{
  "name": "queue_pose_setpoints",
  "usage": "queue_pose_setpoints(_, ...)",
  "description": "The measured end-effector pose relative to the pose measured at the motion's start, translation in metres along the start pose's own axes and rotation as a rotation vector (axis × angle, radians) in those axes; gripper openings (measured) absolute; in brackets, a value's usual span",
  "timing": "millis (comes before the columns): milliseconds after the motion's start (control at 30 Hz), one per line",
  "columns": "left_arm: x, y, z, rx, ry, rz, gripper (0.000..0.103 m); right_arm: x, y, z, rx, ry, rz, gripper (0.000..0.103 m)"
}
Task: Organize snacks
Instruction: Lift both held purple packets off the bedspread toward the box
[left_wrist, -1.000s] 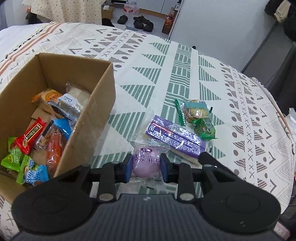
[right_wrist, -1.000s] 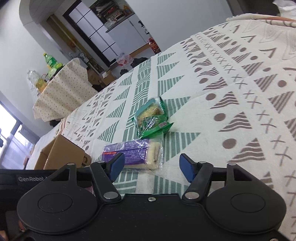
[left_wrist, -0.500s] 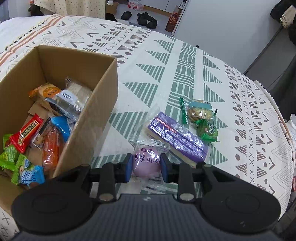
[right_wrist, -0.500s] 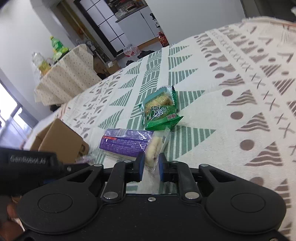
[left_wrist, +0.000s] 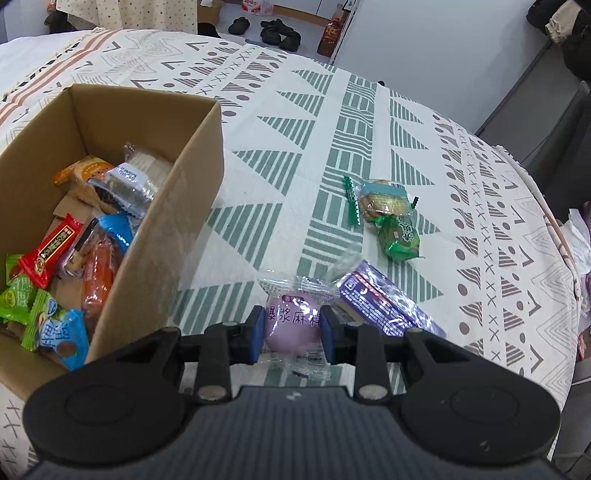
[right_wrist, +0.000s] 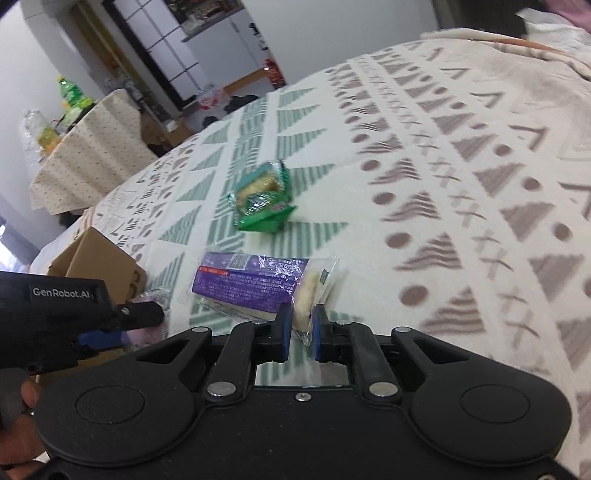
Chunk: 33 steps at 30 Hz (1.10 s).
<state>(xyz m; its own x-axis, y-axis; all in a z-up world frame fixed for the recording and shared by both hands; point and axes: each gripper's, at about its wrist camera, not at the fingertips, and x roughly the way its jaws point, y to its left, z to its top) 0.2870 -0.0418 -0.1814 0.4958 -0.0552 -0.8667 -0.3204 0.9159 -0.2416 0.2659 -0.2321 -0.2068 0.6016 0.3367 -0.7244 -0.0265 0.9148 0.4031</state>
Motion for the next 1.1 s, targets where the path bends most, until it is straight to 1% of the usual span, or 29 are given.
queue_pose_setpoints(100, -0.004, 0.001, -0.003, 0.003, 0.003, -0.004, 0.031, -0.006, 0.002, -0.008, 0.015, 0.027, 0.007, 0.014)
queue_pose_setpoints(133, -0.005, 0.001, -0.004, 0.003, 0.003, -0.006, 0.03, -0.008, 0.002, -0.01, 0.032, 0.048, 0.028, 0.018)
queue_pose_setpoints(200, -0.008, 0.001, -0.005, 0.005, 0.0, -0.009, 0.031, -0.014, 0.004, -0.014, 0.054, 0.062, 0.085, 0.02)
queue_pose_setpoints(233, -0.009, 0.001, -0.006, 0.006, -0.002, -0.01, 0.03, -0.017, 0.006, -0.014, 0.046, 0.056, 0.095, 0.02)
queue_pose_setpoints(267, -0.01, 0.002, -0.006, 0.006, -0.003, -0.011, 0.031, -0.02, 0.008, -0.014, 0.031, 0.049, 0.093, 0.024)
queue_pose_setpoints(300, -0.011, 0.002, -0.007, 0.006, -0.003, -0.011, 0.031, -0.023, 0.01, -0.013, 0.019, 0.037, 0.089, 0.037)
queue_pose_setpoints(333, -0.012, 0.003, -0.007, 0.006, -0.003, -0.011, 0.031, -0.025, 0.012, -0.011, 0.01, 0.021, 0.083, 0.054)
queue_pose_setpoints(367, -0.012, 0.003, -0.007, 0.005, -0.002, -0.011, 0.031, -0.026, 0.013, -0.01, 0.0, 0.003, 0.076, 0.06)
queue_pose_setpoints(400, -0.011, 0.003, -0.007, 0.003, -0.001, -0.01, 0.031, -0.027, 0.014, -0.008, -0.014, -0.011, 0.071, 0.063)
queue_pose_setpoints(500, -0.01, 0.005, -0.005, -0.005, -0.001, -0.005, 0.031, -0.023, 0.015, -0.006, -0.044, -0.026, 0.06, 0.064)
queue_pose_setpoints(567, -0.008, 0.006, -0.004, -0.013, 0.001, 0.0, 0.031, -0.018, 0.017, -0.004, -0.071, -0.037, 0.05, 0.07)
queue_pose_setpoints(633, -0.007, 0.007, -0.003, -0.022, 0.002, 0.011, 0.031, -0.012, 0.021, -0.003, -0.111, -0.053, 0.039, 0.08)
queue_pose_setpoints(700, -0.005, 0.009, -0.002, -0.033, 0.003, 0.019, 0.031, -0.008, 0.027, -0.001, -0.149, -0.07, 0.036, 0.086)
queue_pose_setpoints(933, 0.003, 0.011, 0.003, -0.052, 0.006, 0.031, 0.031, 0.006, 0.04, -0.004, -0.231, -0.084, 0.071, 0.086)
queue_pose_setpoints(1100, 0.008, 0.009, 0.004, -0.049, 0.017, 0.031, 0.031, 0.015, 0.042, -0.008, -0.25, -0.047, 0.078, 0.084)
